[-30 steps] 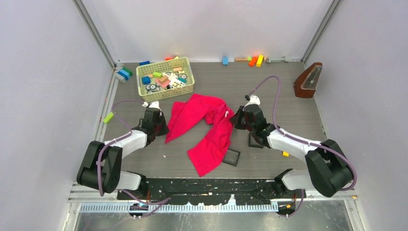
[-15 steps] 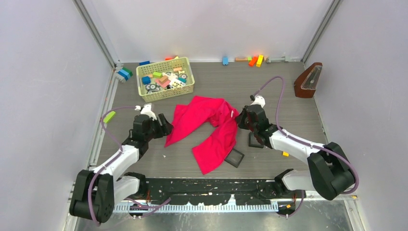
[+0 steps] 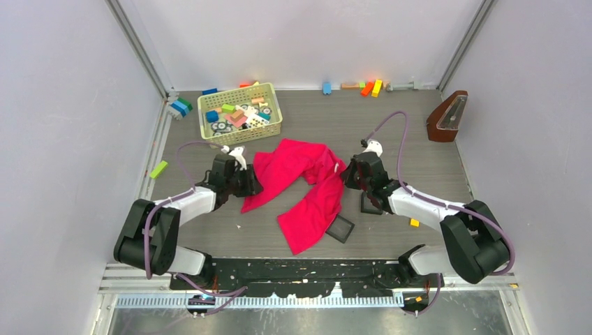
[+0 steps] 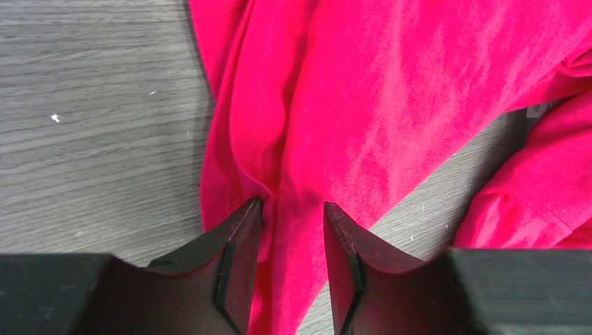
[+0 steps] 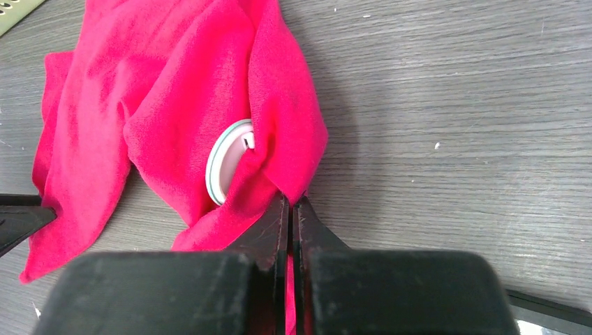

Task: Remove the brooch from the garment

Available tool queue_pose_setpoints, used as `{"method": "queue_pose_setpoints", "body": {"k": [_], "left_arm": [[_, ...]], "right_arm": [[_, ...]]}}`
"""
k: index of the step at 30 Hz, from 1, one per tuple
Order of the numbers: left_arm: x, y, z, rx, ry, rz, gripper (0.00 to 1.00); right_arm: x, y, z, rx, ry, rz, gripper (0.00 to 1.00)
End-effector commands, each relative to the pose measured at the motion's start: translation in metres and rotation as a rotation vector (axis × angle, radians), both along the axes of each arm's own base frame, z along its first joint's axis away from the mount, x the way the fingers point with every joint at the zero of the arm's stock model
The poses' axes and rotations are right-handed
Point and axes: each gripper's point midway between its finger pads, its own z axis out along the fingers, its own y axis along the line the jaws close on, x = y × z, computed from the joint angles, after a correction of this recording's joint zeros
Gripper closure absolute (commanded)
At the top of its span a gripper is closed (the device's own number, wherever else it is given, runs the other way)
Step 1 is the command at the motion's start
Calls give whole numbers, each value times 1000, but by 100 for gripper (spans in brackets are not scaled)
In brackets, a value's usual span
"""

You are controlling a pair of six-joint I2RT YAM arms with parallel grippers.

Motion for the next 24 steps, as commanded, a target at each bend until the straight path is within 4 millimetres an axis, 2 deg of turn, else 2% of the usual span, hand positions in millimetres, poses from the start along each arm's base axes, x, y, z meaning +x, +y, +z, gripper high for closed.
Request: {"method": "queue_pose_setpoints", "body": {"k": [1,3,4,7,10,12,13,14,15,16,17,18,19,20,23,24], "left_arm": [[3,-3,9,35,-36,-35,69],[2,-7,10,26,-37,-56,93],[2,-8,10,21,-32,-64,99],[5,-11,15,14,-37,-79,100],[11,-6,34,7,-130,-45,100],[18,0,53,-41,-166,15,100],[21,3,66,-72,-171,36,100],[18,6,74,-92,-131,49,100],[18,11,87,-105,-115,67,100],[19,19,100,-109,-106,92,100],[24,28,121,-111,-122,121,100],[24,40,136,-107,-128,154,100],[22,52,147,-98,-131,186,100],[24,65,171,-89,-168,223,100],[18,106,224,-50,-242,345,100],[15,114,241,-37,-269,372,100]], "right_arm": [[17,9,23,43,-68,2,100],[17,9,22,44,-65,3,100],[17,9,22,43,-63,5,100],[18,7,23,39,-61,-5,100],[20,-1,28,54,-35,-43,100],[35,6,61,91,-36,-43,100],[38,11,68,93,-23,-16,100],[44,13,87,86,-17,-7,100],[48,12,93,64,-10,-2,100],[52,11,112,53,-9,-5,100],[56,5,119,42,-8,-13,100],[59,5,136,47,-11,-9,100],[63,-1,144,50,-16,-14,100],[64,-1,162,66,-28,-4,100],[65,-4,196,100,-58,33,100],[65,-4,214,110,-80,38,100]]}}
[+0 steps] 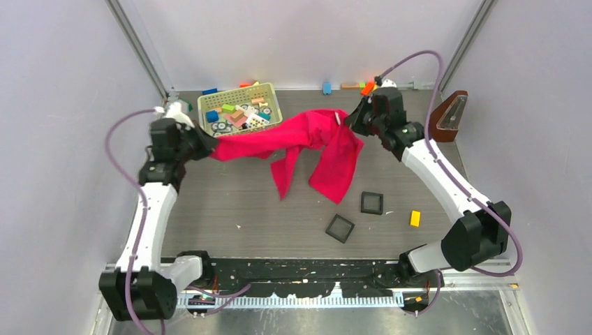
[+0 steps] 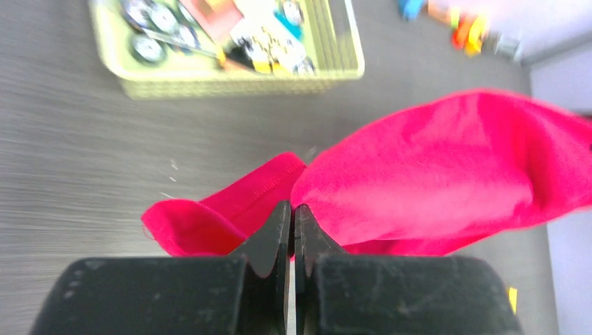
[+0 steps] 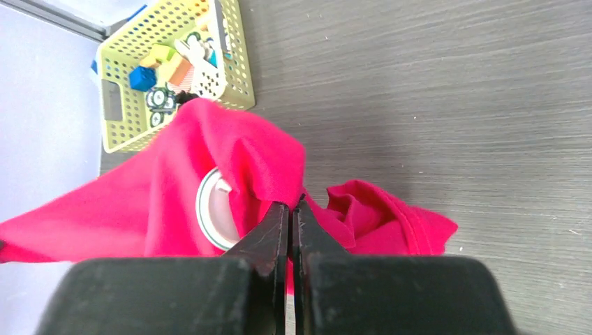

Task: Remove the brooch from the garment

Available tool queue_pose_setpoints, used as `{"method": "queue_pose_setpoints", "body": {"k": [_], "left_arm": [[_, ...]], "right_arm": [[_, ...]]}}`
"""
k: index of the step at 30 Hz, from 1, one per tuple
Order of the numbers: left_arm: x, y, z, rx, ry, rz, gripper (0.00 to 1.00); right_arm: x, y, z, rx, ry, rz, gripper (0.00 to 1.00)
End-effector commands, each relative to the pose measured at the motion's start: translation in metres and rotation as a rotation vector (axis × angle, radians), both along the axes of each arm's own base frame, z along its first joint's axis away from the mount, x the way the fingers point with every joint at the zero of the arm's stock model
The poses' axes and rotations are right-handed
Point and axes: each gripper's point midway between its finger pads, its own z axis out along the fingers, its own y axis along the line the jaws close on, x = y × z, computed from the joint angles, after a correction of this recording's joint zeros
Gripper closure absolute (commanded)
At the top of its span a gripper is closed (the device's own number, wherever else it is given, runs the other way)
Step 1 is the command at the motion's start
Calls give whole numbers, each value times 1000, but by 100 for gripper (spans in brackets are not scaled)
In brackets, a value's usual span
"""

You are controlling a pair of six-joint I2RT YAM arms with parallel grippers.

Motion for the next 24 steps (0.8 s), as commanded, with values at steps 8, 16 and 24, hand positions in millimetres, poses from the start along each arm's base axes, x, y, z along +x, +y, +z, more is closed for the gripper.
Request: {"method": "queue_pose_setpoints", "body": {"k": [8,16,24], "left_arm": [[-59,60,160,150,-150,200,100],[-82,76,194,241,-207,268,100],[-74,64,180,212,-198,201,100]], "right_arm": [[-42,2,132,53,-120,179,99],[-71,-12,82,1,-56,180,86],[-83,2,9,26,88,266,68]]}}
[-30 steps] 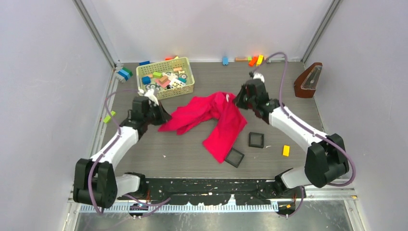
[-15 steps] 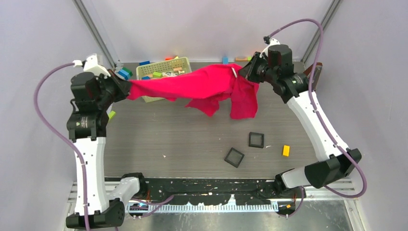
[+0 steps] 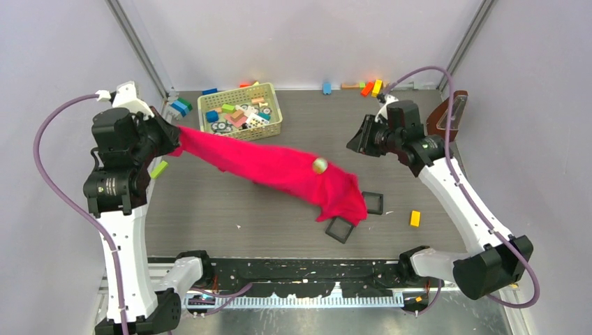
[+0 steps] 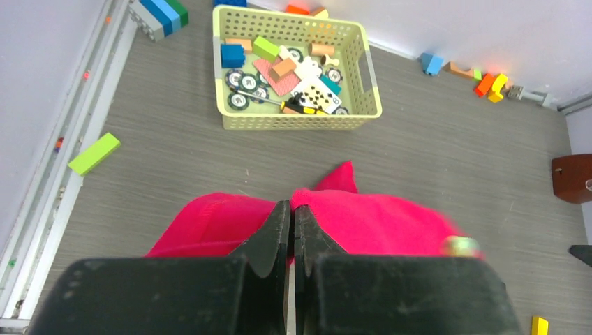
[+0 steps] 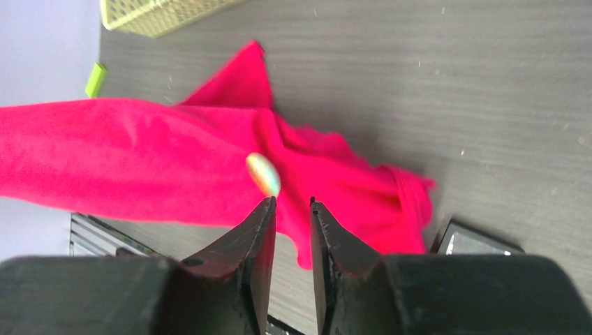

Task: Remove the brooch from the garment

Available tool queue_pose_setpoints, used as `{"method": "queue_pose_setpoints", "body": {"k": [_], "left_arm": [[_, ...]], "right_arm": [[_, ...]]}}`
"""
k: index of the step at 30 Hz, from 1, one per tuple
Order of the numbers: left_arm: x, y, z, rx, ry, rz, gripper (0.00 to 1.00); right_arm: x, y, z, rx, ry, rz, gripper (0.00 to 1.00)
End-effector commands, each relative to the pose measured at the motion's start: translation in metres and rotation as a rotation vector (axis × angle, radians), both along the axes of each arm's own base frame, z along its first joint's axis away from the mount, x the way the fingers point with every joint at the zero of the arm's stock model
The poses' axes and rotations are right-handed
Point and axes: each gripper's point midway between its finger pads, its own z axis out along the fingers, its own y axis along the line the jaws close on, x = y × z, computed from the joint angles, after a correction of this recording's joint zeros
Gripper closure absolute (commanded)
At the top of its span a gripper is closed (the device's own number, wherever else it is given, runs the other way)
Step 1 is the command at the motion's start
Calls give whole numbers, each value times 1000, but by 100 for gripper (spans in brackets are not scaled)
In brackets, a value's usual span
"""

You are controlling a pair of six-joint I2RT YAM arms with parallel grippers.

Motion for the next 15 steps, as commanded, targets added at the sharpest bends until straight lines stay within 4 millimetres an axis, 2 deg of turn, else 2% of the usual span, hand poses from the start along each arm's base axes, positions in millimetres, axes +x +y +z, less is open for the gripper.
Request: {"method": "queue_pose_setpoints", "body": {"k": [1,4,7,8,9,10,12,15], "left_arm": [[5,-4,-4,4,-16,-37,100],[9,-7,-18,-5,10,-54,100],[11,-6,-35,-1,41,-58,100],[12,-6,-38,1,47,-56,100],[12,-5,-40,2,48,-54,100],[12,-5,-42,3,49,-52,100],[12,-5,-43,1,49,-50,100],[11,-5,-45,-2,50,-52,100]], "right_arm": [[-3,13,-27,40,36,73,67],[-14,22,-54,73,109,116,59],[-36,36,-73,63,146,181,37],[-43,34,-84,20,144,164,34],[-55,45,-89,-9,139,205,30],[-60,41,-100,-55,135,184,29],[-76,50,-114,-109,135,206,28],[-85,54,-131,-161,136,191,28]]}}
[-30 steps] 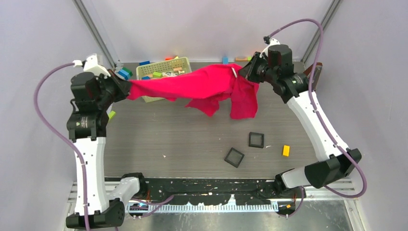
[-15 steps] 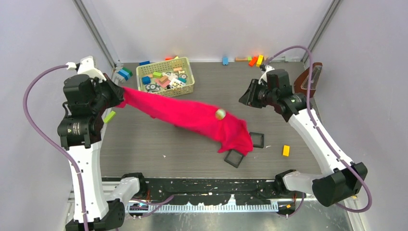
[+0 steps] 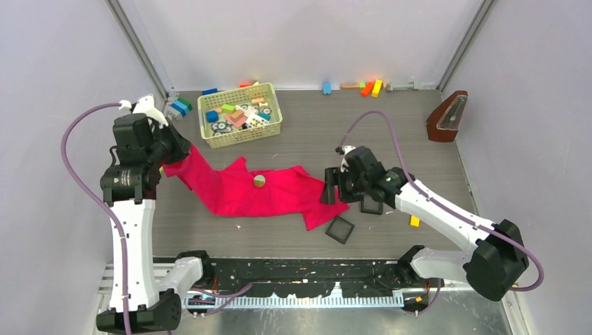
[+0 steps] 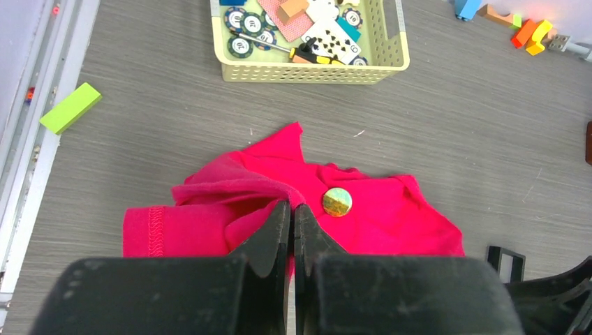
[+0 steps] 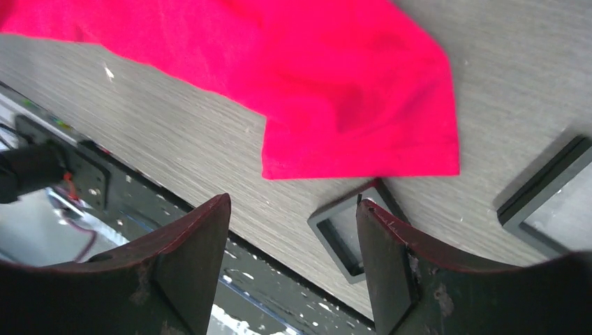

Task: Remove the brooch from the garment

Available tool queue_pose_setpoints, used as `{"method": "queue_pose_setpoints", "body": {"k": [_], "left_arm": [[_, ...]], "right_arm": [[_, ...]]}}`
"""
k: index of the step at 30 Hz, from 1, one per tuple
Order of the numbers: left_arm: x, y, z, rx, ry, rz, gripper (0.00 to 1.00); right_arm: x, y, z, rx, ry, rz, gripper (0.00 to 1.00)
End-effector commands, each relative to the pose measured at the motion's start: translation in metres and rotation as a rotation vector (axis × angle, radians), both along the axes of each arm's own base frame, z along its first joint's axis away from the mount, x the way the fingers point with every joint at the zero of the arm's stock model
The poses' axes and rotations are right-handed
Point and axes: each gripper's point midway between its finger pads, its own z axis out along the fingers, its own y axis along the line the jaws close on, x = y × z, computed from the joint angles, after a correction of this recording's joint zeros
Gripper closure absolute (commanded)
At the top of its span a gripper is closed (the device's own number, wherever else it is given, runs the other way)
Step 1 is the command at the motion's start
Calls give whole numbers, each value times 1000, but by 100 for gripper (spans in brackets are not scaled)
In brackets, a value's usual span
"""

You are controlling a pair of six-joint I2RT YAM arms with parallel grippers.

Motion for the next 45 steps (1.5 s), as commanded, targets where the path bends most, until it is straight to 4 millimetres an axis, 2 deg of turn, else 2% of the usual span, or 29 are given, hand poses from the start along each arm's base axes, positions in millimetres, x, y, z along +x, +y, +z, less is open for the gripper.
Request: {"method": "queue_pose_setpoints", "body": {"k": [1,4,6,7,9,13,16,18,24,31,34,36,37,39,40,41,42,43,44,45], "left_arm": [[3,0,23,20,-110,-16,100],[1,1,22,24,-108,-13,100],[-1,1,22,29,-109,-11,100],[-2,2,21,32,-109,-9,100],[-3,2,20,37,-107,-7,100],[-7,2,15,38,-102,-6,100],[-8,2,11,37,-97,-7,100],[-9,2,9,37,-93,-9,100],[-11,2,8,45,-93,-12,100],[-12,2,8,47,-93,-13,100],[-12,2,7,43,-88,-13,100],[-12,1,5,42,-82,-14,100],[-13,2,3,42,-78,-13,100],[-13,2,1,42,-69,-14,100],[-14,1,-1,42,-63,-15,100],[-14,1,-3,42,-57,-16,100],[-15,1,-4,41,-52,-17,100],[-15,1,-6,41,-46,-18,100],[-16,1,-8,40,-42,-18,100],[-16,0,-9,37,-37,-20,100]], "right_arm": [[6,0,-8,-93,-120,-76,28],[17,-10,-23,-221,-155,-147,29],[30,-15,-32,-299,-173,-187,35],[35,-17,-32,-323,-184,-188,43],[46,-11,-31,-354,-206,-164,44],[63,19,-27,-325,-234,-48,39],[77,46,-29,-285,-260,35,37],[88,56,-31,-290,-266,49,37],[117,80,-39,-317,-263,52,40],[128,100,-55,-310,-228,78,44],[130,106,-60,-296,-215,83,52],[133,110,-61,-290,-213,76,68],[135,112,-59,-284,-215,70,80],[140,111,-46,-286,-234,54,95],[143,107,-38,-299,-252,34,97],[146,105,-19,-286,-278,15,99],[149,101,-8,-284,-295,-1,99],[154,94,18,-261,-323,-27,99],[157,90,32,-249,-337,-44,100],[162,80,60,-225,-360,-76,100]]}}
